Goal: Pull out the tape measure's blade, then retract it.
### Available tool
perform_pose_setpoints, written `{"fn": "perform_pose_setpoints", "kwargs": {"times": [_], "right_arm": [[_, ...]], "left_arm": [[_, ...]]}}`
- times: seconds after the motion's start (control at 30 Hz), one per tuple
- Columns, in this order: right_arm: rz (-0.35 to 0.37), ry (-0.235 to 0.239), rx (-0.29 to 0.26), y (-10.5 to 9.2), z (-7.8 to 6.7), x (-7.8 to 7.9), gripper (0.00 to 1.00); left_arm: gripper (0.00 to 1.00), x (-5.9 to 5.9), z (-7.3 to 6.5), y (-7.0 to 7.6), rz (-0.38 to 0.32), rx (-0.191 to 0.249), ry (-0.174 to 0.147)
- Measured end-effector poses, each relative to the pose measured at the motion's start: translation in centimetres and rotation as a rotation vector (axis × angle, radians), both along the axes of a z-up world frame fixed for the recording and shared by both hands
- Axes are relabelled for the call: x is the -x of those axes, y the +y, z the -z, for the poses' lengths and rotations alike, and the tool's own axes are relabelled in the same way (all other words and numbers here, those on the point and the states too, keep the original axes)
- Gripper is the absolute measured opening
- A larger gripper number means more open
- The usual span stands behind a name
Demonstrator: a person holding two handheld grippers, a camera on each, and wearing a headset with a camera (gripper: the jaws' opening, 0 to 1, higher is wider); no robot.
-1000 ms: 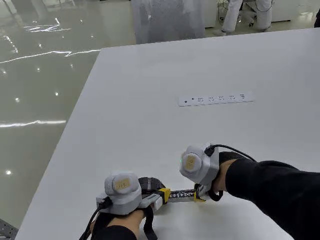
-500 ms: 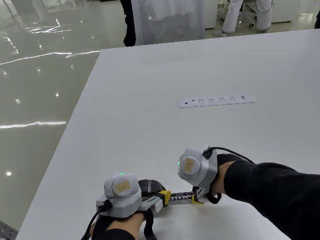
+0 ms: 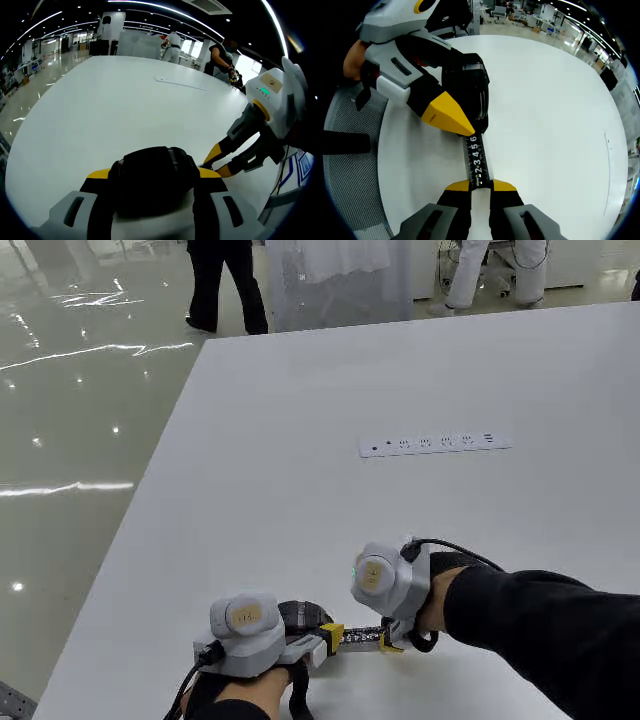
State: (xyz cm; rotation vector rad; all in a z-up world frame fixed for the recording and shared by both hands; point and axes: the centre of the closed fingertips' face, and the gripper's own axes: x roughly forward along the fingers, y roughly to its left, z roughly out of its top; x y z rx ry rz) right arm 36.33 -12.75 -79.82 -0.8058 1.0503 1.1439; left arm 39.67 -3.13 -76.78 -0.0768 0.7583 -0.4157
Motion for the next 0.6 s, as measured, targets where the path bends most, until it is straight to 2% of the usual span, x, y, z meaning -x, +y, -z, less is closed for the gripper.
{"fn": "perform_pose_setpoints", "kwargs": {"times": [0.6], "right_arm": [[0.004, -0.007, -0.022, 1.1, 0.0, -0.2, 0.08]], "left_arm": [[0.59, 0.0, 0.0, 0.0, 0.001, 0.006, 0.004]]}}
